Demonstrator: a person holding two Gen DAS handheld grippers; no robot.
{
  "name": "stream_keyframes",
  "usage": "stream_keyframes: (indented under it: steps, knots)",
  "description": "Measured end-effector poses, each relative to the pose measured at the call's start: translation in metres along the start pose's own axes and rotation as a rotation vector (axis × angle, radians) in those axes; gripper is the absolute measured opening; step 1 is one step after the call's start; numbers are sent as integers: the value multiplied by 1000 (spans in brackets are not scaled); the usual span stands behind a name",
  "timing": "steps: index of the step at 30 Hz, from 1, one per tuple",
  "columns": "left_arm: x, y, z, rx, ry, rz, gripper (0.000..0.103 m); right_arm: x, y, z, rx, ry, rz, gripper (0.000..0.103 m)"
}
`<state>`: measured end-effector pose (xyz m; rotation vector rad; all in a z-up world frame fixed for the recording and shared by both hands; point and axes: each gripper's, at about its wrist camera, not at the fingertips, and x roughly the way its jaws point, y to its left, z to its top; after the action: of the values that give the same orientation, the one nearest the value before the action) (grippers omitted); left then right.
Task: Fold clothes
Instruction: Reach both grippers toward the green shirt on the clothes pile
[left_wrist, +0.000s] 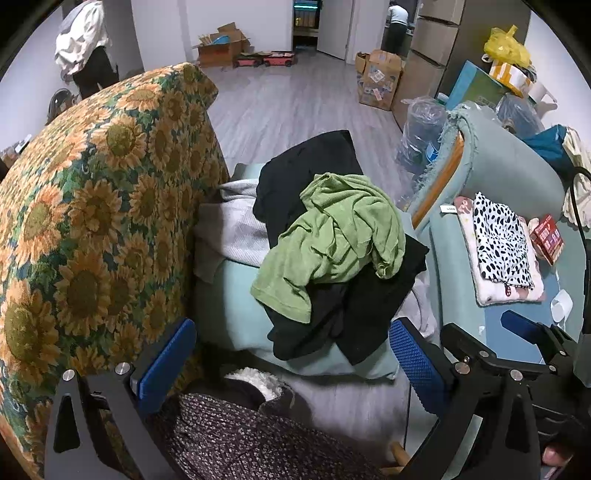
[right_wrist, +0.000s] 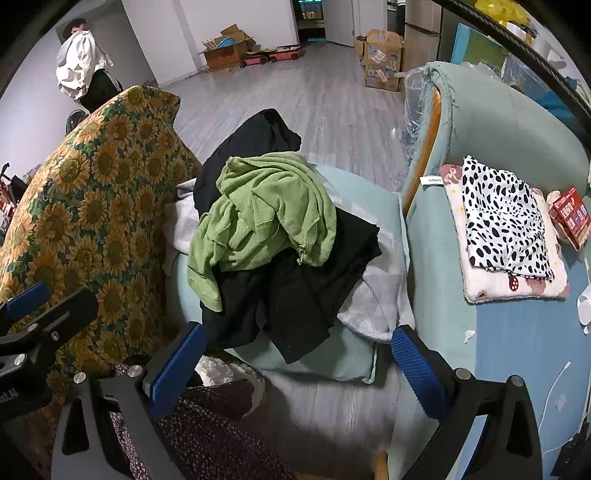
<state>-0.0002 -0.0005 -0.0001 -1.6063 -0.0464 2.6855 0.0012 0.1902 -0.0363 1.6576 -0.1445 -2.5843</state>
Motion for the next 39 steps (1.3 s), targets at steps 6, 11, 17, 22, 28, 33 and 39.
stream_keyframes:
  steps: [6, 11, 17, 22, 28, 33, 39]
  knots:
    - [4, 8, -6, -43, 4, -35, 103, 1, -8, 2, 13, -5, -4, 102]
    - [8, 10, -5, -47, 27, -34, 103, 3, -13, -1, 42, -3, -4, 102]
    - [16, 6, 0, -33, 45, -26, 103, 7, -20, -3, 63, 8, 1, 102]
    - [29, 2, 6, -21, 62, -34, 103, 17, -27, -1, 80, 28, -9, 102]
    - [58, -3, 18, -1, 89, -36, 103, 35, -34, 6, 93, 60, -28, 99]
    - [94, -7, 32, 8, 117, -29, 103, 58, -35, 18, 100, 83, -43, 98]
    - [146, -11, 50, -14, 150, -52, 83, 90, -33, 35, 104, 105, -56, 95]
